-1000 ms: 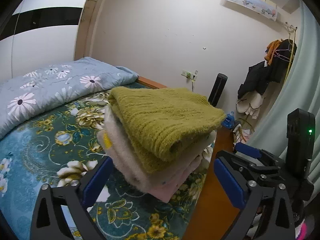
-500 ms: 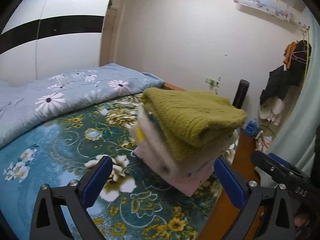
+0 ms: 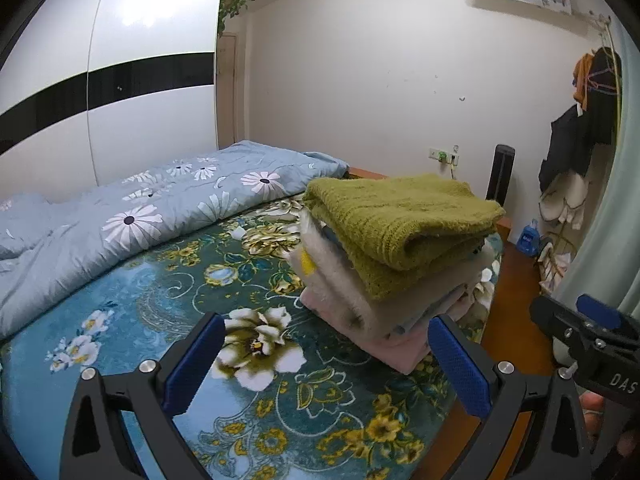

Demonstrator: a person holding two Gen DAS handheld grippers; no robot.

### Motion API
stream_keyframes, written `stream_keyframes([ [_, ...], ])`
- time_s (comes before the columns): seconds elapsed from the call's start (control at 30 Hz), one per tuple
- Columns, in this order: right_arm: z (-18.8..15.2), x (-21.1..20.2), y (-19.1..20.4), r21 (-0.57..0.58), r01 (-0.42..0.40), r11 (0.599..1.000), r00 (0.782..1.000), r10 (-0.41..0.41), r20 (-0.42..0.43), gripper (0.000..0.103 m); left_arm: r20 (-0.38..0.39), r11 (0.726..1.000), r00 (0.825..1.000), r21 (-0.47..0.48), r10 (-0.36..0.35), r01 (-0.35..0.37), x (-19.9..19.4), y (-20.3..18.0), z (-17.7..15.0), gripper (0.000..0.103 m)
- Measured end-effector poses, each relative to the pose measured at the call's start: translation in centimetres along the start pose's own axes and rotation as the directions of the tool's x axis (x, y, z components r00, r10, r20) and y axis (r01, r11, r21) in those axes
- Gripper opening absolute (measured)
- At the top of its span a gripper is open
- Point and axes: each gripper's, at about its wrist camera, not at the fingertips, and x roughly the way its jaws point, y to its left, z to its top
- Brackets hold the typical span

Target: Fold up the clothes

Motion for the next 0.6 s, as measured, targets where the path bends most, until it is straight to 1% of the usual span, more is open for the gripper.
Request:
stream_keyframes([
  [0.13, -0.1, -0.6, 0.9, -0.03, -0.015, 0.999, 1.0, 0.015, 0.0, 0.103, -0.013, 1.0, 1.0, 0.021, 0.012, -0.012, -0.1, -0.3, -0.1, 0.103],
  [0.3, -0.3, -0.9, 1.8, -0.058, -0.027, 0.998, 1.0, 0.027, -0.002, 0.103, -0.028, 1.0, 0.999, 0.021, 0.017, -0.016, -0.3, -0.2, -0.4, 0.103],
  [0.4, -0.5, -1.1, 2.2, -0.066, -0.036, 0.997, 0.999, 0.036, -0.006, 0.103, -0.048, 0.999, 0.998, 0.022, 0.031, -0.03, -0.3, 0.0, -0.6, 0.103],
  [0.6, -1.1, -1.1, 3.2, -0.091, -0.045, 0.995, 0.999, 0.043, -0.025, 0.103, -0.08, 1.0, 0.996, 0.008, 0.026, -0.025, -0.2, 0.6, -1.2, 0.103],
])
